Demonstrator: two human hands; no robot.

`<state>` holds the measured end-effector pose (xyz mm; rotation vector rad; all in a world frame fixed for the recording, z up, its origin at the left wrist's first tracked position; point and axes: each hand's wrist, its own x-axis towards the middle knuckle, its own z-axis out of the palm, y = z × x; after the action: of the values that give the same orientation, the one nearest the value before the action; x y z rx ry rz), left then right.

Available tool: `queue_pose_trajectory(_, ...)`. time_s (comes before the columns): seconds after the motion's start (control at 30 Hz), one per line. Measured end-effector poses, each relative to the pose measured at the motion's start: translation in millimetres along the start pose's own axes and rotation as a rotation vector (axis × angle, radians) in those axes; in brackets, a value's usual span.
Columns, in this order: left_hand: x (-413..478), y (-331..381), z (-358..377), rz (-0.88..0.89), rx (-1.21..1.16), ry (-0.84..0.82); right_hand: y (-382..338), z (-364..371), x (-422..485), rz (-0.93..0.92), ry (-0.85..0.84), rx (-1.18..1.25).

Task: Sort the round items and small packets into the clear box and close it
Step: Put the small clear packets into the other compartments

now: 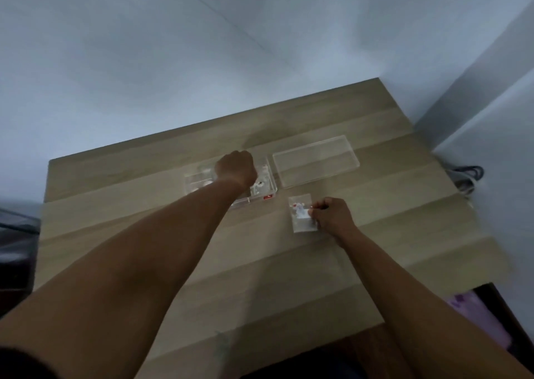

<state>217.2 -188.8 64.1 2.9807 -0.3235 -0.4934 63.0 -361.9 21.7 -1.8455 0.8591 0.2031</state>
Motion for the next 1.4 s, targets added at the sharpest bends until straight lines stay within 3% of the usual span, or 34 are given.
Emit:
queue_pose_trajectory(0.17,-0.1,-4.0,7.9,0.077,0.091,0.08,-8.6,-8.1,5.6,-0.035,0.024,0.033)
queue_pose_trajectory(0.3,-5.2,-8.4,-0.3,0.062,-0.125,0.14,-30.7,-11.7,10.1,-0.053,0.006,0.078)
queue_pose_trajectory(0.43,-16.6,-31.2,-13.8,-0.032,-0.375,0.245,-64.9,-5.3,15.8,-0.122,-0.02,0.081)
queue_pose_trajectory(0.6,-38.5,-84.8,-10.4,-0.265,-0.487,0.336,-107.8,18.9,26.9,-0.238,-0.036,-0.059)
queue_pose_trajectory(0.87,-72.0,-125.7,17.9,-0.497,-0.688,0.266,-130.2,58.8,47.6,-0.288,-0.102,-0.456)
queue_pose_trajectory(1.03,-77.8,-128.7,21.9,-0.498,-0.705,0.285,-125.2,75.0,41.7,-0.43,-0.048,-0.673)
queue_pose_trajectory(1.27,-75.3,-131.3,18.5,-0.488,-0.703,0.269,-108.3,80.5,37.8,-0.638,-0.029,-0.835)
queue_pose_trajectory(1.4,-72.8,-128.1,16.3,-0.51,-0.695,0.252,-103.8,79.8,38.8,-0.624,-0.038,-0.739)
